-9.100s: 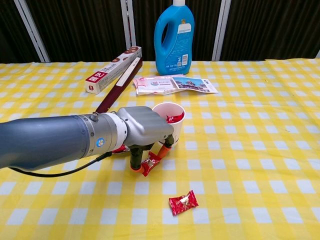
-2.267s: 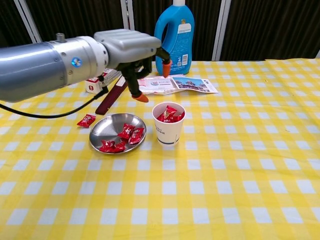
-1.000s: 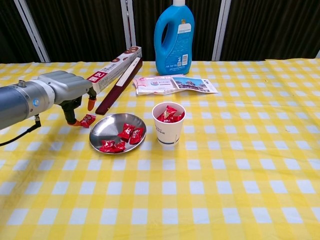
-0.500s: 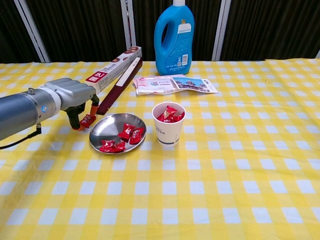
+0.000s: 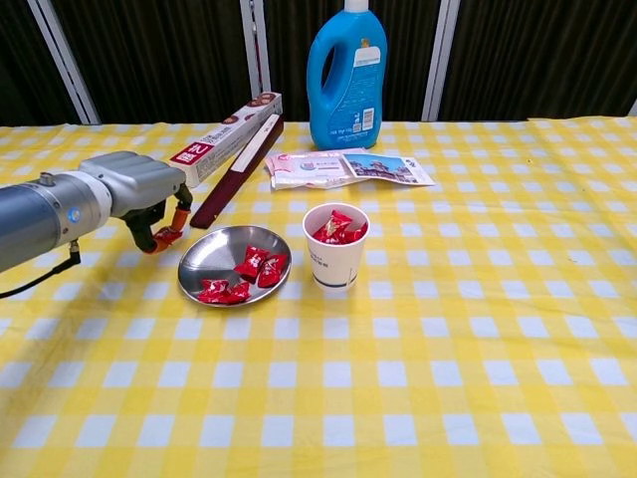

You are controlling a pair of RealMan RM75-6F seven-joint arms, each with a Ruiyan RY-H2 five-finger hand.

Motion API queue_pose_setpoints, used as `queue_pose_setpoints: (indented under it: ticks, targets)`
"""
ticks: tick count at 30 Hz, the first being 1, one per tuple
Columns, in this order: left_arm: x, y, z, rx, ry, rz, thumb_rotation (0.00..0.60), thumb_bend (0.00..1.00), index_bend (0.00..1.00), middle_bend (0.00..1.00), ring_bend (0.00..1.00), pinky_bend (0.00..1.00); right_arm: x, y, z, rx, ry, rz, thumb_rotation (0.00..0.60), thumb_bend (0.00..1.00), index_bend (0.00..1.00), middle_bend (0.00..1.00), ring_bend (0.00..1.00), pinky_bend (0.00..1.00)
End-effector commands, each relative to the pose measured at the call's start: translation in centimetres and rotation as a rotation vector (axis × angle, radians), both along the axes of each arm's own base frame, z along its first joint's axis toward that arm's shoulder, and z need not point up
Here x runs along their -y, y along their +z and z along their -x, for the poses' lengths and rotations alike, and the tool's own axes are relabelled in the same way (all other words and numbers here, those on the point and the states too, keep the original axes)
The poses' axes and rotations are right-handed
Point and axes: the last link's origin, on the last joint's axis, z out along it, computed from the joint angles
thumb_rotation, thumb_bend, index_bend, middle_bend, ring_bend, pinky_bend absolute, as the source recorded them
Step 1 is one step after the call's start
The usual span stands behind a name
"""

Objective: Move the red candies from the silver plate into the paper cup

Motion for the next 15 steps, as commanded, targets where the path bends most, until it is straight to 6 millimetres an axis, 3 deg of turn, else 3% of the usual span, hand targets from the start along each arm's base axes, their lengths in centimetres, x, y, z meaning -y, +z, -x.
queue_pose_setpoints:
  ticks: [1,7,11,15]
  targets:
    - [0.0,2.7,-1.3,-0.009,-0.056,-0.034,0.6,0.43,0.57,0.9,0.96,1.0,0.0,0.0,0.0,0.0,0.0,0.0,0.6,0.36,0.0,0.0,0.0,0.0]
    - [0.8,4.9,-6.0,0.096,-0.148,-0.038,0.6,0.43,0.54,0.9,0.96,1.0,0.1,-0.1,0.0,-0.003,0.0,-0.003,0.6,0.36,0.0,0.0,0.0,0.0]
    - [1.7,4.2,-8.7,0.148,-0.215,-0.003,0.6,0.41,0.51,0.9,0.96,1.0,0.2,-0.1,-0.1,-0.005,0.001,0.0,0.6,0.36,0.0,0.0,0.0,0.0]
    - [2.9,1.9,-11.5,0.171,-0.28,0.056,0.6,0.4,0.51,0.9,0.96,1.0,0.1,0.0,0.0,-0.003,-0.004,0.003,0.6,0.36,0.0,0.0,0.0,0.0]
